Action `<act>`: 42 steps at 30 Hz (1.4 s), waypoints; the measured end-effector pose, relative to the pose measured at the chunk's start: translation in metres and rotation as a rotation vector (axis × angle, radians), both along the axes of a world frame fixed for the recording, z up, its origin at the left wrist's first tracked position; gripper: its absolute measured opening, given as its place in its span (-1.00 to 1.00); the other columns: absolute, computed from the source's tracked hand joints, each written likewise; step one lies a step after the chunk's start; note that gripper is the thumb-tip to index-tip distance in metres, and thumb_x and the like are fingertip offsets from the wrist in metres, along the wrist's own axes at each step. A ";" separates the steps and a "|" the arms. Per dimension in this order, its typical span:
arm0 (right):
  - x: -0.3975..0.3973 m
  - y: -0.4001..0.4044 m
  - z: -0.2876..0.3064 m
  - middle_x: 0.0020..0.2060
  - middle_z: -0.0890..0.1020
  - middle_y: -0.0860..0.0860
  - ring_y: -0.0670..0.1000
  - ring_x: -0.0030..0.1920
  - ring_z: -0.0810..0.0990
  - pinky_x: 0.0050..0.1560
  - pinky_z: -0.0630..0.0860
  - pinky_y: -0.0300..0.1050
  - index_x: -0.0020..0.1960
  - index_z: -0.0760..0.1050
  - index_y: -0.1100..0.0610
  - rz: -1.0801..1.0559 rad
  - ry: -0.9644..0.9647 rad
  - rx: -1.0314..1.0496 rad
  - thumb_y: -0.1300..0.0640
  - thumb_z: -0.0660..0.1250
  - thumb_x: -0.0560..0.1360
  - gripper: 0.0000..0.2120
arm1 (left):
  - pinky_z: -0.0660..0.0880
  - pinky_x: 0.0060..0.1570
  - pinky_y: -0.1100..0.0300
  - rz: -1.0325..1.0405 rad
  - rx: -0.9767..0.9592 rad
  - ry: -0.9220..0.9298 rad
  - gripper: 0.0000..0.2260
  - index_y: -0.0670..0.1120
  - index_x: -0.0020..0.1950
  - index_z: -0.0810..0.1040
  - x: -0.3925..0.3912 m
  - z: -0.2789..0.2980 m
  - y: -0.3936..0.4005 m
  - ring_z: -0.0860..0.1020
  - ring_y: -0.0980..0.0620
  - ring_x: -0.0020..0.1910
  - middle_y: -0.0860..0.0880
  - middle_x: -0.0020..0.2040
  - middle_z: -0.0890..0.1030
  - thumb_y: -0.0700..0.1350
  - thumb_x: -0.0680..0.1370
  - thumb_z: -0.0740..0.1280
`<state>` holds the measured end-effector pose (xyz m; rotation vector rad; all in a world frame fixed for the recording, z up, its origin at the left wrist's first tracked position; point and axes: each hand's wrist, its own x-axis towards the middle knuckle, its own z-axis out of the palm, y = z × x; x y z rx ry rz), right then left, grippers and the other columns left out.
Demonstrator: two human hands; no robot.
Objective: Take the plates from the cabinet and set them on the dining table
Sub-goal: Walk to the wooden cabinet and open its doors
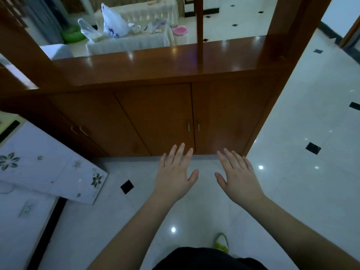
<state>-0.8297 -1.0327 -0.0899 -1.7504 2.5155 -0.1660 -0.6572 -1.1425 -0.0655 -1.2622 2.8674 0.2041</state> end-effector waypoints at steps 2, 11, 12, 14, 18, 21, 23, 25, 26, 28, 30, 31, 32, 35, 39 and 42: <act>-0.014 -0.025 -0.002 0.49 0.29 0.06 0.10 0.48 0.24 0.45 0.05 0.03 0.53 0.15 0.05 0.024 -0.020 -0.013 -0.18 0.05 0.58 -0.41 | -0.08 0.49 -0.05 0.015 0.007 0.001 -0.36 0.10 0.58 0.00 -0.010 -0.005 -0.017 -0.09 -0.01 0.57 0.01 0.60 -0.03 0.29 0.52 -0.14; -0.031 -0.132 -0.016 0.47 0.33 0.05 0.09 0.46 0.29 0.44 0.17 0.07 0.51 0.20 0.07 0.046 -0.070 -0.033 -0.07 0.16 0.59 -0.47 | -0.08 0.50 -0.02 0.023 0.075 -0.016 -0.42 0.10 0.58 -0.05 -0.030 -0.026 -0.111 -0.09 0.03 0.57 0.05 0.60 -0.04 0.24 0.60 -0.02; -0.031 -0.144 -0.019 0.47 0.32 0.05 0.09 0.46 0.28 0.44 0.16 0.07 0.52 0.19 0.08 0.049 -0.067 -0.025 -0.06 0.16 0.59 -0.46 | -0.08 0.50 -0.02 0.017 0.083 -0.017 -0.42 0.09 0.58 -0.06 -0.032 -0.030 -0.125 -0.10 0.03 0.56 0.05 0.60 -0.04 0.24 0.60 -0.02; -0.033 -0.170 -0.024 0.50 0.27 0.04 0.08 0.48 0.24 0.46 0.12 0.06 0.53 0.14 0.07 0.054 -0.066 0.001 -0.06 0.14 0.60 -0.45 | -0.08 0.49 -0.02 0.001 0.103 -0.017 -0.41 0.08 0.59 -0.06 -0.035 -0.037 -0.154 -0.10 0.03 0.56 0.04 0.60 -0.05 0.23 0.61 -0.02; -0.034 -0.217 -0.033 0.40 0.42 0.09 0.14 0.37 0.42 0.36 0.31 0.11 0.47 0.30 0.13 -0.004 -0.053 0.032 0.00 0.13 0.58 -0.52 | -0.06 0.48 -0.02 -0.068 0.143 -0.025 -0.42 0.04 0.59 -0.01 -0.042 -0.055 -0.207 -0.03 0.00 0.56 0.01 0.59 0.04 0.20 0.61 0.00; -0.039 -0.243 -0.043 0.34 0.49 0.13 0.20 0.28 0.51 0.25 0.42 0.15 0.43 0.35 0.18 -0.017 -0.063 0.046 0.12 0.21 0.56 -0.56 | 0.02 0.46 0.00 -0.134 0.184 -0.053 -0.44 -0.01 0.57 0.05 -0.052 -0.069 -0.236 0.10 -0.01 0.53 -0.02 0.55 0.19 0.15 0.61 0.05; -0.046 -0.256 -0.050 0.37 0.46 0.14 0.20 0.32 0.46 0.27 0.39 0.16 0.46 0.30 0.19 -0.018 -0.083 0.056 0.18 0.23 0.56 -0.53 | 0.07 0.45 0.00 -0.158 0.251 -0.081 -0.45 -0.02 0.58 0.05 -0.062 -0.077 -0.255 0.13 -0.04 0.52 -0.04 0.54 0.21 0.11 0.62 0.06; -0.056 -0.264 -0.059 0.35 0.47 0.16 0.22 0.31 0.46 0.27 0.39 0.17 0.45 0.29 0.22 -0.035 -0.103 0.067 0.24 0.25 0.53 -0.50 | 0.11 0.43 0.00 -0.191 0.289 -0.104 -0.46 -0.04 0.57 0.07 -0.074 -0.084 -0.268 0.17 -0.06 0.50 -0.05 0.53 0.23 0.09 0.62 0.05; -0.062 -0.267 -0.063 0.33 0.48 0.17 0.22 0.30 0.47 0.25 0.40 0.17 0.45 0.29 0.23 -0.050 -0.114 0.081 0.27 0.26 0.51 -0.49 | 0.13 0.41 -0.01 -0.217 0.297 -0.120 -0.46 -0.05 0.57 0.09 -0.080 -0.088 -0.273 0.19 -0.08 0.49 -0.06 0.52 0.25 0.09 0.61 0.02; -0.072 -0.273 -0.072 0.36 0.45 0.16 0.20 0.32 0.44 0.28 0.37 0.15 0.48 0.24 0.23 -0.057 -0.137 0.127 0.26 0.22 0.52 -0.47 | 0.17 0.39 -0.01 -0.283 0.301 -0.158 -0.41 -0.07 0.56 0.13 -0.091 -0.096 -0.282 0.23 -0.10 0.46 -0.09 0.51 0.28 0.12 0.55 -0.09; -0.081 -0.282 -0.084 0.45 0.32 0.13 0.15 0.41 0.33 0.37 0.26 0.11 0.53 0.10 0.20 -0.019 -0.156 0.203 0.18 0.12 0.60 -0.47 | 0.16 0.39 0.00 -0.301 0.315 -0.206 -0.43 -0.08 0.56 0.12 -0.105 -0.104 -0.296 0.20 -0.10 0.48 -0.09 0.53 0.24 0.09 0.58 -0.03; -0.086 -0.287 -0.090 0.49 0.24 0.11 0.12 0.45 0.25 0.41 0.19 0.08 0.54 0.03 0.19 -0.004 -0.188 0.252 0.14 0.06 0.63 -0.48 | 0.15 0.40 0.01 -0.284 0.348 -0.215 -0.46 -0.09 0.57 0.09 -0.112 -0.109 -0.304 0.18 -0.10 0.49 -0.09 0.54 0.21 0.06 0.61 0.03; -0.091 -0.294 -0.096 0.52 0.18 0.08 0.10 0.48 0.19 0.43 0.14 0.06 0.55 0.00 0.17 0.004 -0.223 0.297 0.09 0.01 0.64 -0.49 | 0.15 0.40 0.01 -0.253 0.394 -0.208 -0.46 -0.09 0.57 0.07 -0.120 -0.112 -0.311 0.17 -0.10 0.49 -0.09 0.54 0.20 0.03 0.62 0.08; -0.104 -0.313 -0.110 0.55 0.09 0.02 0.06 0.49 0.15 0.44 0.11 0.00 0.56 -0.03 0.12 0.010 -0.323 0.374 0.03 0.00 0.65 -0.48 | 0.28 0.33 0.03 -0.134 0.543 -0.163 -0.44 -0.06 0.58 0.04 -0.137 -0.122 -0.326 0.29 -0.15 0.41 -0.14 0.49 0.29 -0.02 0.62 0.14; -0.126 -0.342 -0.135 0.53 0.16 0.08 0.17 0.44 0.26 0.41 0.25 0.08 0.56 0.01 0.08 -0.108 -0.616 0.444 -0.04 0.11 0.62 -0.42 | 0.34 0.31 0.03 -0.038 0.598 -0.173 -0.43 -0.08 0.57 0.06 -0.155 -0.151 -0.343 0.36 -0.14 0.36 -0.14 0.46 0.35 -0.08 0.60 0.19; -0.140 -0.360 -0.143 0.49 0.23 0.16 0.19 0.41 0.31 0.36 0.28 -0.03 0.55 0.03 0.12 -0.253 -0.810 0.441 0.04 0.16 0.62 -0.43 | 0.36 0.30 0.08 0.086 0.676 -0.172 -0.46 -0.08 0.56 0.10 -0.169 -0.174 -0.348 0.38 -0.16 0.37 -0.15 0.48 0.32 -0.05 0.61 0.18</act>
